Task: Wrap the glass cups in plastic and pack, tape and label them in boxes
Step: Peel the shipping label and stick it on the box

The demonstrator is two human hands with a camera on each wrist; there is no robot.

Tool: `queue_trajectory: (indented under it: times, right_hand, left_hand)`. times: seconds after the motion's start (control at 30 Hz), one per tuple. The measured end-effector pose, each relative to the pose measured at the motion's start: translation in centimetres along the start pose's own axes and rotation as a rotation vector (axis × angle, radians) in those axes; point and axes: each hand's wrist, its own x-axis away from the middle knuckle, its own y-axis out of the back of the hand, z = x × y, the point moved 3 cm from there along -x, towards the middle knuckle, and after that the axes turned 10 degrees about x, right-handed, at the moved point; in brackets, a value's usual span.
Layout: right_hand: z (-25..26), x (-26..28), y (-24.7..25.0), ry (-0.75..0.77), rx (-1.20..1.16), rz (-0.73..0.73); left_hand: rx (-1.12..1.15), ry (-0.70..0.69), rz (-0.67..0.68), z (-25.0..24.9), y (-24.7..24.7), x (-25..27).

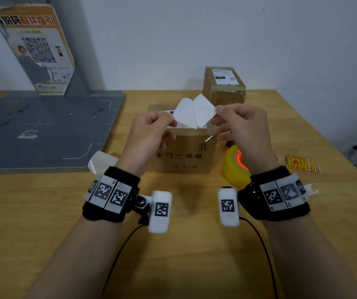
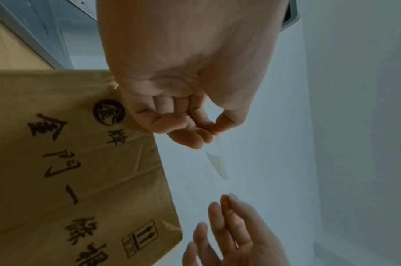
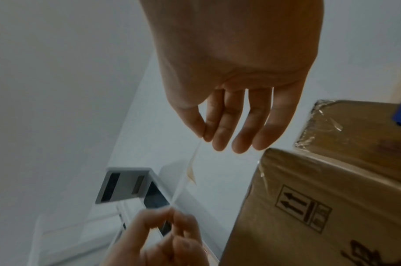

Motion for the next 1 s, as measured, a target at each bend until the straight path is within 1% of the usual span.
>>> queue_trajectory:
  times: [0.1, 0.2, 0.27, 0.33, 0.4, 0.5, 0.57, 0.67, 0.73, 0.87, 1.0]
  right_hand:
    - [-0.6, -0.4, 0.4, -0.108, -0.111, -0.072]
    - [-0.9, -0.6, 0.5, -0.128, -0.127, -0.101]
    - [-1.0, -0.7, 0.4, -0.124, -0.131, -0.097]
    - [-1.0, -0.8, 0.2, -0.109, -0.149, -0.086]
    - [-1.0, -0.8, 0.0, -0.079, -0.156, -0.076]
    - [-1.0, -0.8, -0.1, -0.001, -0.154, -0.066]
    - [-0.8, -0.7, -0.1, 0.051, -0.131, -0.066]
    - [-0.6, -0.4, -0.4, 0.086, -0.083, -0.062]
    - [-0.7, -0.3, -0.7, 0.093, -0.073, -0.054]
    - [-0.9, -0.5, -1.0, 0.078, -0.044, -0.031]
    - [-0.6, -0.4, -1.3, 0.099, 0.005, -0.01]
  left_hand:
    - [0.045, 0.017, -0.098, -0.2, 1.0, -0.4]
    - [0.09, 0.021, -0.228, -0.3, 2.6, -1.0]
    - [0.064, -0.011, -0.34, -0.4, 3.9, -1.4]
    - [0.036, -0.062, -0.444, -0.7, 5.1, -1.6]
    - [0.047, -0.1, -0.518, -0.8, 6.2, -1.9]
    - [0.073, -0.066, -0.618, -0.6, 7.7, -2.2]
    - [0.002, -0.043, -0.679, -0.2, 8.2, -2.3]
    - [-0.116, -0.053, -0.726, -0.3, 7.9, -2.1]
    - [-0.187, -0.011, -0.736, -0.1, 7.6, -2.2]
    - [-0.209, 0.051, -0.712, 0.2, 7.7, -2.4]
    - [-0.283, 0.042, -0.732, 0.6, 8.1, -2.3]
